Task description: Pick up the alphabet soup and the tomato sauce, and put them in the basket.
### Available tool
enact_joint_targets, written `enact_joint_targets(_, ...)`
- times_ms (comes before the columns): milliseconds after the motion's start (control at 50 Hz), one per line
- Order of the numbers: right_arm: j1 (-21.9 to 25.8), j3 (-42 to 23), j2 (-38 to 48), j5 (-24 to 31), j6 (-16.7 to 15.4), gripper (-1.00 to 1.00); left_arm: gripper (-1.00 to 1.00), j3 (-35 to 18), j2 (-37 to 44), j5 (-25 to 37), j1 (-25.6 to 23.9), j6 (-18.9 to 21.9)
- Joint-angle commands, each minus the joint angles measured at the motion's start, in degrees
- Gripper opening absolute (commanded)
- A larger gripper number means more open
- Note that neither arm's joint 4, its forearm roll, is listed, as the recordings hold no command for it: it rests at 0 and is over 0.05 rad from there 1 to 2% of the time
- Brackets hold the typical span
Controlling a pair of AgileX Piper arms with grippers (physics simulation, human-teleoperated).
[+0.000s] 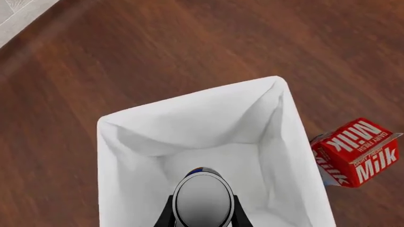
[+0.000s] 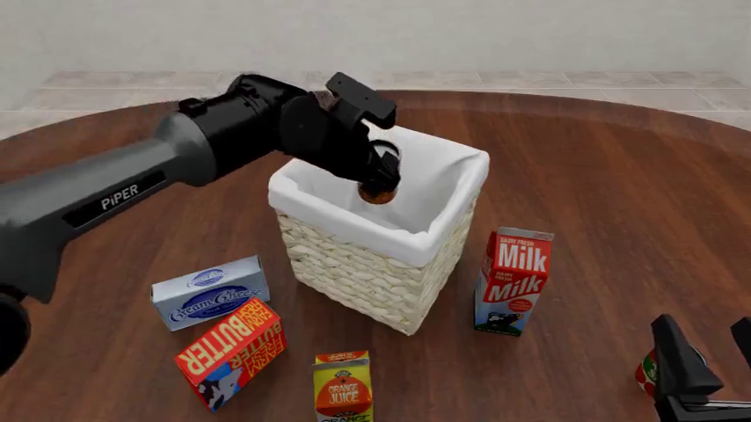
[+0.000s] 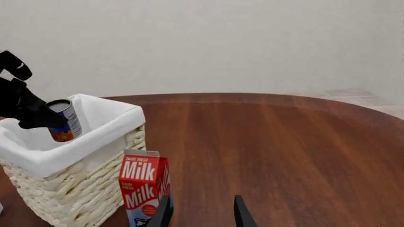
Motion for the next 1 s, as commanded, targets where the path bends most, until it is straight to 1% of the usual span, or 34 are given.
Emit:
enact_joint_targets(20,-0.2,0.0,0.0,0.0,0.3,1.00,-1.00,0.8,0.7,-1.0,-0.6,0.8)
enact_joint_targets(180,-0.3,-0.1,0.0,0.1,0.3,1.00,-1.00,1.4,1.0,-1.7,-1.0,0.6)
enact_joint_targets(280,-0.3,-0.2,0.1,0.1,0.2,1.00,-1.00,0.9,1.2,-1.4,-0.7,0.5)
enact_joint_targets(300,-0.3,-0.2,0.1,0.1,0.2,1.00,1.00,0.9,1.2,-1.4,-0.7,0.5)
enact_joint_targets(740,-0.3,-0.3,0.1,0.2,0.0,1.00,1.00,1.3,0.9,-1.7,-0.4,0.5)
enact_joint_targets(1000,-0.2,-0.1,0.0,0.1,-0.2,1.00,1.00,0.4,-0.8,-0.9,-1.0,0.1)
